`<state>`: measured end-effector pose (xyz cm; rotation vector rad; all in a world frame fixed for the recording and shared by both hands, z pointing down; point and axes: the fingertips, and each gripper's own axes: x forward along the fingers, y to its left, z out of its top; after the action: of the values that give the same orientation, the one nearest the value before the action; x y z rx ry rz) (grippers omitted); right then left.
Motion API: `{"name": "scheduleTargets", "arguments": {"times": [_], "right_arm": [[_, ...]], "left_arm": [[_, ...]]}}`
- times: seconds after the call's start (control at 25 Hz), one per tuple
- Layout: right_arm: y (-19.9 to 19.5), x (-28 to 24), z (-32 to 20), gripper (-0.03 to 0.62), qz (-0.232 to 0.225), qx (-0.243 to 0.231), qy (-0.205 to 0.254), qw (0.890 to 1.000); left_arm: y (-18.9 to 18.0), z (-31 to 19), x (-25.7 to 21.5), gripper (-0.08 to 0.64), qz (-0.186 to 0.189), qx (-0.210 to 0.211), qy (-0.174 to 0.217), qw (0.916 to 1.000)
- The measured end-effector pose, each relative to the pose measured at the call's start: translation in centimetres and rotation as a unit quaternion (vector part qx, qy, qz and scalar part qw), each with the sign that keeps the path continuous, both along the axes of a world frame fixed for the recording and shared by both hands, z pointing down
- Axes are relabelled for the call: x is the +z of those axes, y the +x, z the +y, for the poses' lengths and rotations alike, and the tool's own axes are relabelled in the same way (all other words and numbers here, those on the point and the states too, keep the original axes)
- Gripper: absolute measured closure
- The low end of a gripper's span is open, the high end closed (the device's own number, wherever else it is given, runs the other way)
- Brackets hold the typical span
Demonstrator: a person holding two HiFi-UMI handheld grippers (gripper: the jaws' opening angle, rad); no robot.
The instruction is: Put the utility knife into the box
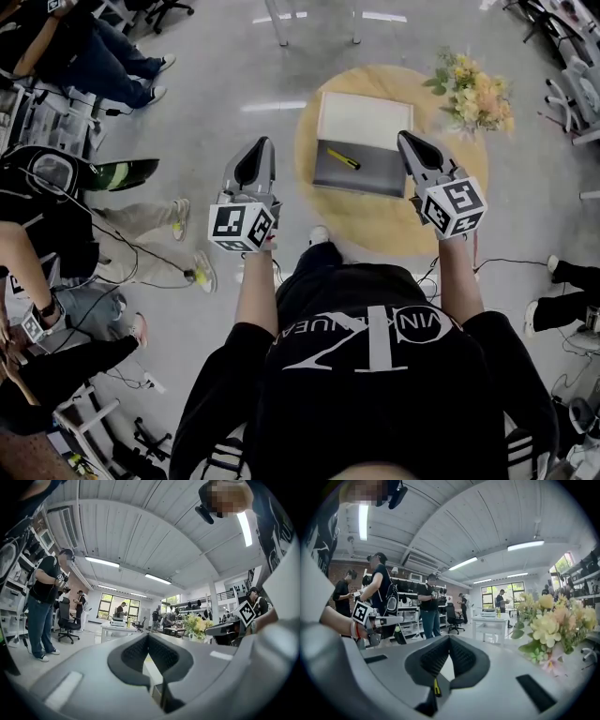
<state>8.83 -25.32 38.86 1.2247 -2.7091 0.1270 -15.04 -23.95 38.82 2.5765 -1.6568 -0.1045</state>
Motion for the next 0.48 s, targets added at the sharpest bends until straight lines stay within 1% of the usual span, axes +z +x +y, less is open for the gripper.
{"name": "scheduleTargets", "arguments": {"times": [0.08,0.48], "right_arm": [[0.11,-0.24,-0.61,0.578,-0.001,0.001,0.003,1.000],[0.60,-0.42,0.22,0.578,-0.006,0.006,0.008,1.000]], "left_arm": [[0.03,-0.60,-0.36,0.549,-0.001,-0.001,0.004,1.0000],[0.09,0.25,-0.92,0.549,-0.002,-0.004,0.016,0.9999]]}}
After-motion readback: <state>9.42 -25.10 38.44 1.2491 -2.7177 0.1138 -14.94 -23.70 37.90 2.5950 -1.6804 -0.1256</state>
